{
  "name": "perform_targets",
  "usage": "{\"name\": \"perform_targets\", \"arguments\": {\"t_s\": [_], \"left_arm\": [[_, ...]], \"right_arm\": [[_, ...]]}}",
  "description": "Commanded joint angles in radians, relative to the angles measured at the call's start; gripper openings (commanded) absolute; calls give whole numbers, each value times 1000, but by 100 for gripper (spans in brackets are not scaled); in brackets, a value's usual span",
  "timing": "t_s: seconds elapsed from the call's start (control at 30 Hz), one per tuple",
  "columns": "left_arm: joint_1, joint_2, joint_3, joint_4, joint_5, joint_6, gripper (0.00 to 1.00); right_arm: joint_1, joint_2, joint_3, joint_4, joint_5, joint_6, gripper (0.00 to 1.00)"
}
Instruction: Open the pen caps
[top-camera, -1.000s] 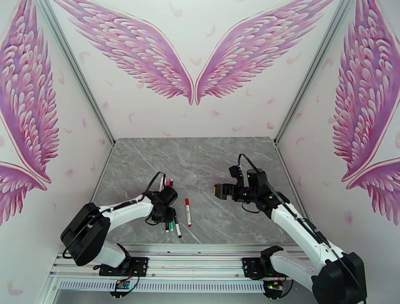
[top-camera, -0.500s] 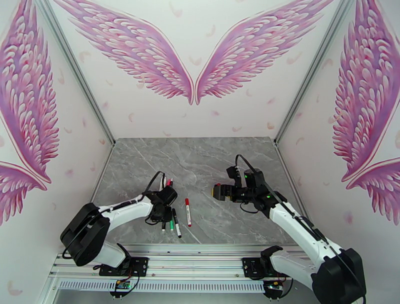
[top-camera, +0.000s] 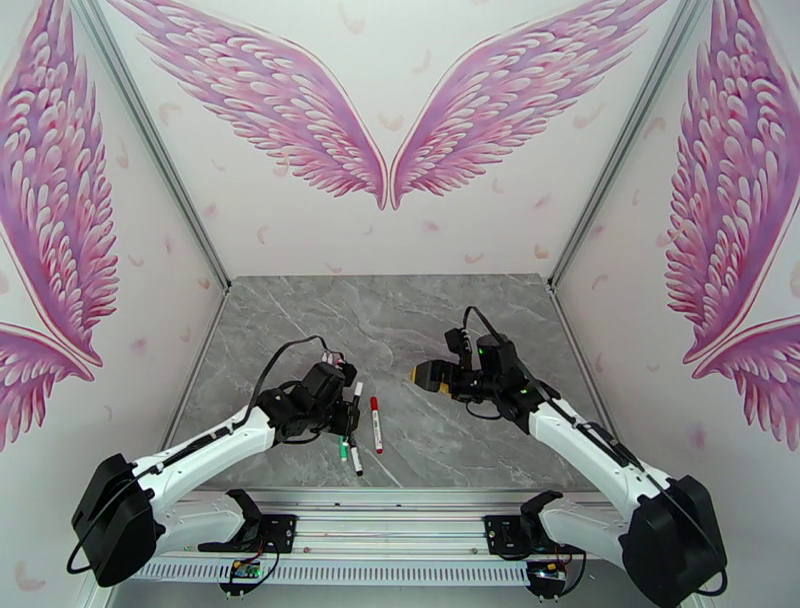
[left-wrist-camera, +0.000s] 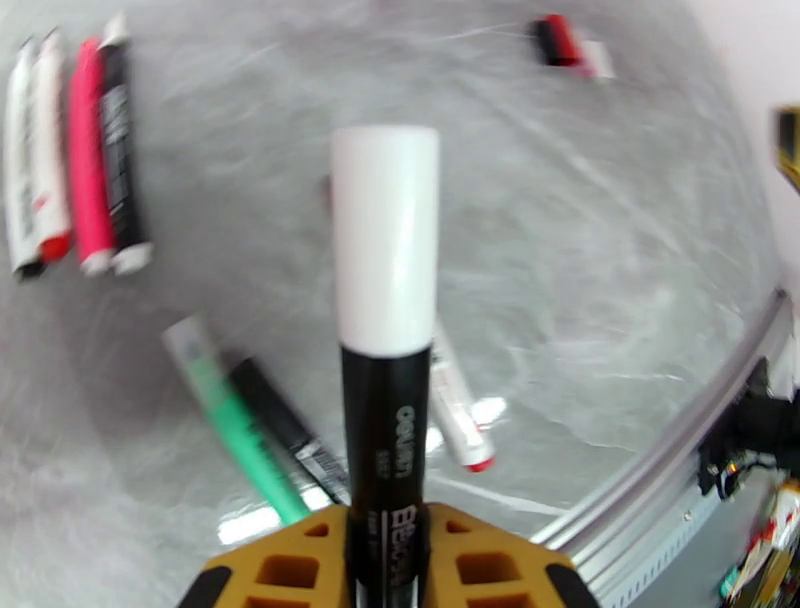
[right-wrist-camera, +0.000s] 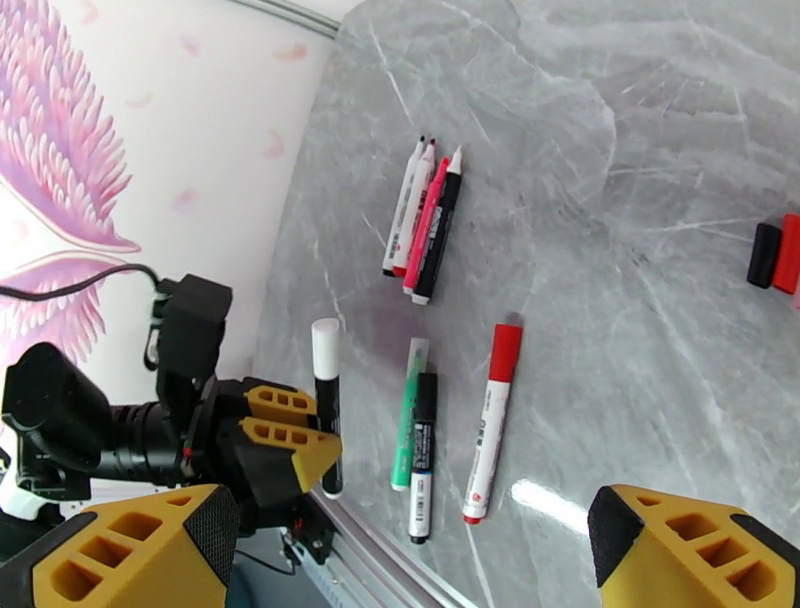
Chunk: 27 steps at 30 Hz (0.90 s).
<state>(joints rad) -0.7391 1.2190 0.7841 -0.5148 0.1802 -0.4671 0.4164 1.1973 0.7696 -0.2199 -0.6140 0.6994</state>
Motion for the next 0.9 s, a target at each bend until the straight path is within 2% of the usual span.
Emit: {"name": "perform_targets", "arguments": {"t_s": [0.0, 0.27, 0.5, 0.87], "left_arm": [[-13, 5, 46, 121, 124, 70, 19], [-56, 115, 108, 210, 187, 91, 17], [-78, 148, 135, 255, 197, 84, 16], [-90, 164, 131, 274, 188, 70, 15]], "right_arm": [[29, 35, 59, 39, 5, 59, 96], [83, 106, 135, -3, 9, 37, 84], [102, 150, 189, -61, 48, 15, 59], [125, 174, 198, -67, 45, 11, 39]]}}
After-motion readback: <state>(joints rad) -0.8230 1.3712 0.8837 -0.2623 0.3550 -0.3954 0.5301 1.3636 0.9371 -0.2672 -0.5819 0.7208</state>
